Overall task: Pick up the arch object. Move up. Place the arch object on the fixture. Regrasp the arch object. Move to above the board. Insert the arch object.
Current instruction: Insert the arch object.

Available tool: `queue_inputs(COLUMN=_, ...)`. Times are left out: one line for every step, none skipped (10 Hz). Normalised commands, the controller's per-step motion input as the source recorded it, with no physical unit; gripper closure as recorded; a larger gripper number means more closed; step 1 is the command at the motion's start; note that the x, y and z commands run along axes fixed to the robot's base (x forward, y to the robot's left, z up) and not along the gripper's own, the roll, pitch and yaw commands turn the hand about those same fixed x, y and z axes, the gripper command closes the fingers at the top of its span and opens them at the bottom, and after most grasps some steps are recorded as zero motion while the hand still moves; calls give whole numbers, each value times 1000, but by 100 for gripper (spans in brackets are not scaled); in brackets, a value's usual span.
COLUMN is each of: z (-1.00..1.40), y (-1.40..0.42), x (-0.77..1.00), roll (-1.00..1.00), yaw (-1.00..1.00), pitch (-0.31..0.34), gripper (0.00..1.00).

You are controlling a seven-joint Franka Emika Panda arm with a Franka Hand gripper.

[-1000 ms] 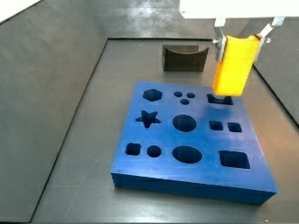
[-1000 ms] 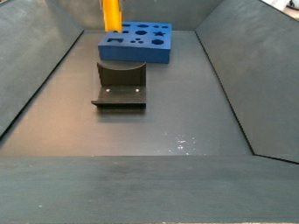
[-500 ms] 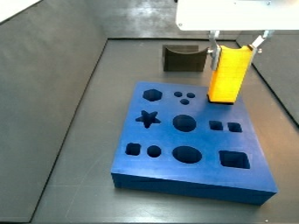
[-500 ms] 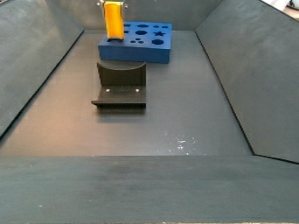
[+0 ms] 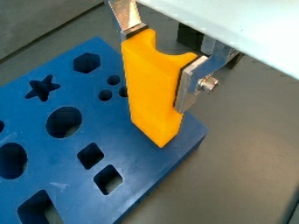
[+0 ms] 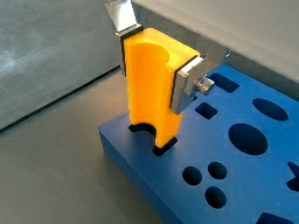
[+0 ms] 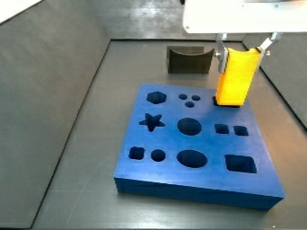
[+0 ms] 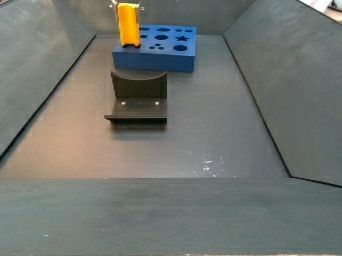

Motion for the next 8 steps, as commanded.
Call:
queue_inputs(z=-254, y=91, x=43, roll=0, yaw=0, pitch=3, gripper=100)
queue_inputs(z=-46, y=9, x=0, roll=0, yaw=0, pitch=0, gripper=100)
queue_inputs(z=-29, y=0, x=0, roll=0, yaw=0, pitch=0, gripper=100)
queue_inputs(z=-169, y=17, x=0, roll=0, yaw=0, pitch=0, gripper=100)
queue_inputs(z=-237, y=146, x=-9, roll=0, yaw=0, pitch=0, gripper=100)
queue_inputs(z=-206, y=163, x=0, roll=7, yaw=14, pitch=6, gripper=100)
queue_inputs(z=-126, y=100, x=-100, roll=0, yaw=0, pitch=0, gripper=100)
queue_inputs(z=-114, y=77, x=-126, roll=0, yaw=0, pitch=0, gripper=100)
